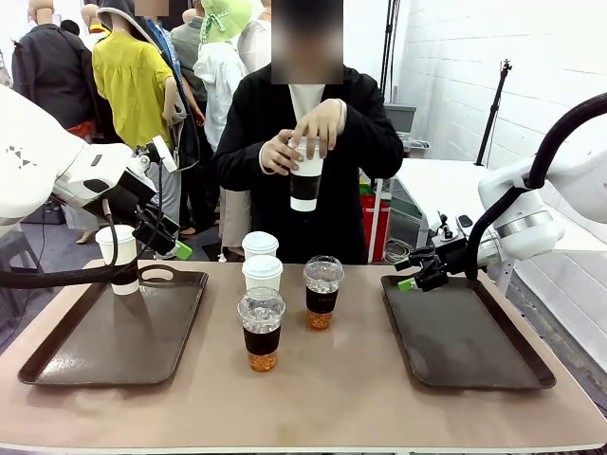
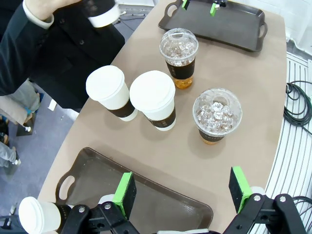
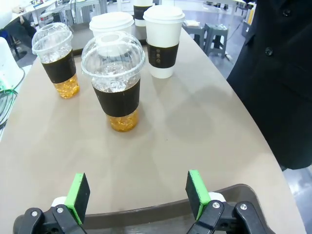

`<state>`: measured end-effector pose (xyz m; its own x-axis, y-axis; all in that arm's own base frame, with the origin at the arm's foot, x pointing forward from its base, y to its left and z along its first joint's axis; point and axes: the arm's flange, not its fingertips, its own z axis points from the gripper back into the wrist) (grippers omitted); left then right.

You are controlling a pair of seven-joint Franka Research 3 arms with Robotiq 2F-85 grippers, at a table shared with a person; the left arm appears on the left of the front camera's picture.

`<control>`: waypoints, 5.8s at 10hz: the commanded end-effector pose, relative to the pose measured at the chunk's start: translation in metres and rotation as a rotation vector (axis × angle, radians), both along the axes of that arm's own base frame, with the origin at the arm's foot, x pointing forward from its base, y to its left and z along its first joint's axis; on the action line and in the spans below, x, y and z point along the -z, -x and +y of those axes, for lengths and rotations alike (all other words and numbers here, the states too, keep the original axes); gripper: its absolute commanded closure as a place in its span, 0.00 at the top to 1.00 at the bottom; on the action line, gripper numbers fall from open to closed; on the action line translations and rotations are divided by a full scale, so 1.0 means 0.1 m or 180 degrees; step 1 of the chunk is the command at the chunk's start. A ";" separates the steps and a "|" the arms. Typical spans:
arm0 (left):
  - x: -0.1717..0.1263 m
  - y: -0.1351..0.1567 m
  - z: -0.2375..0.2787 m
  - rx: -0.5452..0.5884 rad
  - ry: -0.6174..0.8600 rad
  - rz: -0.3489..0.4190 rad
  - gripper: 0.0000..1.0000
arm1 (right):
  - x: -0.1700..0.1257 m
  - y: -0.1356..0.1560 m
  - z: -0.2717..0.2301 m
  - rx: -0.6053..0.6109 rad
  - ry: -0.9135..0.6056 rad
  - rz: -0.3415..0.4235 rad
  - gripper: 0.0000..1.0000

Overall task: Distribute the coffee onto the tray.
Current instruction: Pick up one iced Americano and place it on the right Handle tray.

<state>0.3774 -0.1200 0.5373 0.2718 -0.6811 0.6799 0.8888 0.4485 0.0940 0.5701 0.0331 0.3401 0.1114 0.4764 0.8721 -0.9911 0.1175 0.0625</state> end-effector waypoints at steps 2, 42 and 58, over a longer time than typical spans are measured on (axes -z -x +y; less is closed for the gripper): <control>0.00 -0.01 0.02 0.0029 -0.0009 0.0005 1.00 | 0.00 0.00 0.00 0.0003 0.0003 -0.0004 1.00; 0.00 -0.01 0.02 0.0029 -0.0009 0.0005 1.00 | 0.95 -0.09 1.41 -0.0489 -0.1105 0.0000 1.00; 0.00 -0.01 0.02 0.0029 -0.0009 0.0005 1.00 | 1.07 -0.19 1.73 -0.0437 -0.1419 0.0295 0.62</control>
